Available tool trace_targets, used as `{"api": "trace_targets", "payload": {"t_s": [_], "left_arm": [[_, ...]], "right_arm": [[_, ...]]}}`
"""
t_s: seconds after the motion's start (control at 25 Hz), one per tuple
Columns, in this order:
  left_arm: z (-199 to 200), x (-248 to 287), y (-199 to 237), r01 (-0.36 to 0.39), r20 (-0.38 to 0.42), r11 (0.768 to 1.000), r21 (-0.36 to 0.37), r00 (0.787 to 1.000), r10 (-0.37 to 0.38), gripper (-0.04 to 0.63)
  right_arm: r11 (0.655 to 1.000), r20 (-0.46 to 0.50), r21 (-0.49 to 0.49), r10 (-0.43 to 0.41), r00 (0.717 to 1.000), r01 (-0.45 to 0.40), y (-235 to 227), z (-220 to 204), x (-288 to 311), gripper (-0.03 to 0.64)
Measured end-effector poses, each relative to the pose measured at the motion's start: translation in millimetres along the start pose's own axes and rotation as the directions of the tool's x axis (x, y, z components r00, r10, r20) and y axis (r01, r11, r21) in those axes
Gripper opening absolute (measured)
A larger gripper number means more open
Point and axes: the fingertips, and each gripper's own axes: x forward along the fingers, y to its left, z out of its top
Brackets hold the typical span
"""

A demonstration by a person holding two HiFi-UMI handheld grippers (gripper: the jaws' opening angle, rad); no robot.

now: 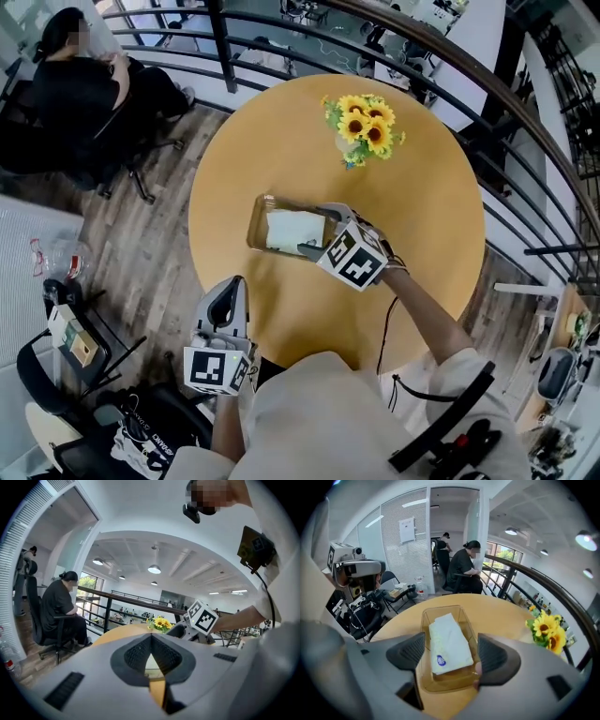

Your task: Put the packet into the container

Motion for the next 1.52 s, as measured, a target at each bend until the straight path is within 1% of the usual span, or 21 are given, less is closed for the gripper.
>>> {"api": "trace_targets", "payload": {"t_s": [0.12,0.24,0.28,0.4,0.56,0.68,0.72,0.8,0.88,0.96,1.12,1.24,1.36,1.52], "left_arm": [[3,26,-9,0.05,-0.022,0.998,0.047,0.999,-0.05,0.005],[5,53,-28,0.102,-0.049,0.991,0.087,0.994,-0.098,0.005],[6,60,-35,0.116,-0.054,0.989,0.095,0.992,-0.112,0.005],[8,70,-54,0.149,-0.061,0.983,0.104,0.988,-0.144,0.005],[7,73,-71,0.201,-0.072,0.972,0.123,0.979,-0.193,0.005],[5,71,-83,0.223,-0.075,0.966,0.133,0.974,-0.214,0.005],[5,70,-86,0.228,-0.077,0.964,0.139,0.973,-0.219,0.006],[4,70,-93,0.236,-0.081,0.96,0.151,0.971,-0.226,0.005],[3,69,-98,0.248,-0.084,0.956,0.158,0.968,-0.238,0.005],[0,66,-102,0.263,-0.092,0.951,0.163,0.964,-0.251,0.005],[-5,56,-112,0.283,-0.101,0.945,0.166,0.958,-0.269,0.005],[-7,45,-118,0.296,-0.102,0.941,0.166,0.954,-0.282,0.005],[-6,38,-122,0.304,-0.094,0.939,0.162,0.952,-0.292,0.005],[-8,30,-127,0.321,-0.089,0.932,0.17,0.947,-0.31,0.005]], "right_arm": [[0.996,0.042,0.078,-0.041,0.998,0.037,3,-2,-13,0.359],[0.987,0.079,0.15,-0.069,0.994,0.057,5,-8,-25,0.325],[0.984,0.089,0.166,-0.077,0.993,0.061,7,-10,-30,0.325],[0.97,0.118,0.23,-0.112,0.987,0.082,13,-14,-43,0.291],[0.927,0.155,0.354,-0.193,0.969,0.128,22,-21,-61,0.241],[0.883,0.169,0.441,-0.259,0.951,0.162,35,-28,-74,0.156],[0.868,0.172,0.467,-0.276,0.946,0.168,39,-31,-78,0.141],[0.844,0.17,0.497,-0.324,0.931,0.203,44,-36,-85,0.092],[0.82,0.154,0.509,-0.386,0.91,0.262,44,-41,-93,0.041],[0.794,0.146,0.526,-0.437,0.888,0.304,44,-45,-101,0.008],[0.746,0.154,0.58,-0.495,0.855,0.328,52,-48,-115,0.005],[0.721,0.166,0.592,-0.547,0.821,0.36,60,-46,-128,0.005],[0.706,0.187,0.589,-0.593,0.783,0.394,64,-41,-140,0.005],[0.697,0.209,0.589,-0.62,0.756,0.409,73,-33,-147,0.005]]}}
